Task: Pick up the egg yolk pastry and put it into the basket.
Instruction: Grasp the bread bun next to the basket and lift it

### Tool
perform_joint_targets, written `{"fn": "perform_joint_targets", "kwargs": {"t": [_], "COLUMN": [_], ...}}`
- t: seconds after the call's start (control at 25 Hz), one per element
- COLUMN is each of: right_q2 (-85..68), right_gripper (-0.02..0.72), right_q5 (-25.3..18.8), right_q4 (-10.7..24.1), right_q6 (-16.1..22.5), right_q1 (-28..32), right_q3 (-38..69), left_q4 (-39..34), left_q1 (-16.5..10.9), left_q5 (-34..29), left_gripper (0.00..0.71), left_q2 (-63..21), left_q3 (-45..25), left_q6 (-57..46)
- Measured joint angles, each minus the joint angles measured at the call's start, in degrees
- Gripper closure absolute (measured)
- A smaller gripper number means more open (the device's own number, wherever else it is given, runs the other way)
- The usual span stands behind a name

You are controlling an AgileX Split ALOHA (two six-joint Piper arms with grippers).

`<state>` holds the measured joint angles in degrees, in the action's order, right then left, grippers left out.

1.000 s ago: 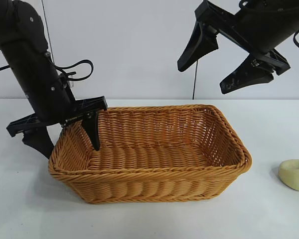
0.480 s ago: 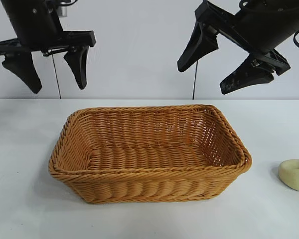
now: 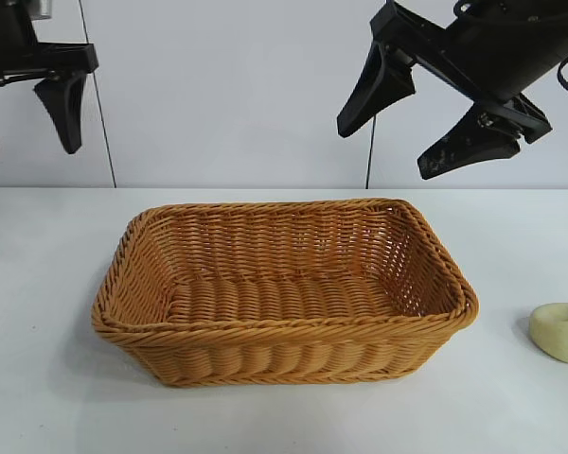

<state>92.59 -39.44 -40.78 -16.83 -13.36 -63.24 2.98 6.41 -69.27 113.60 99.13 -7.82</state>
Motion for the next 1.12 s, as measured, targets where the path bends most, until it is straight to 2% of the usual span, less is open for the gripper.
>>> {"fn": "perform_joint_targets", "kwargs": {"t": [0.16,0.4,0.56,0.84,1.12], "right_q2": [0.0,0.0,0.0,0.0,0.0], "right_gripper": [0.057,0.057,0.057,0.057,0.057], "right_q5": [0.0,0.0,-0.1,-0.5,-0.8], "right_q4": [0.0,0.0,0.0,0.0,0.1], "right_q6": [0.0,0.0,0.0,0.0,0.0], "right_q1": [0.0,0.0,0.0,0.0,0.0], "right_q3": [0.0,0.0,0.0,0.0,0.0], "left_q4": [-0.9,-0.9,-0.9,-1.5,-3.6], "left_q1": [-1.9,-2.1,-2.1,-2.1,-2.1], "left_q5": [0.0,-0.1,0.0,-0.1,-0.2], "left_gripper": [0.109,0.109,0.109,0.109,0.109], "left_q2": [0.0,-0.9,-5.2,-21.5,-44.5], "left_q3": [0.0,0.0,-3.0,-17.6,-34.7], "left_q6": [0.7,2.6,2.7,2.9,3.1]}}
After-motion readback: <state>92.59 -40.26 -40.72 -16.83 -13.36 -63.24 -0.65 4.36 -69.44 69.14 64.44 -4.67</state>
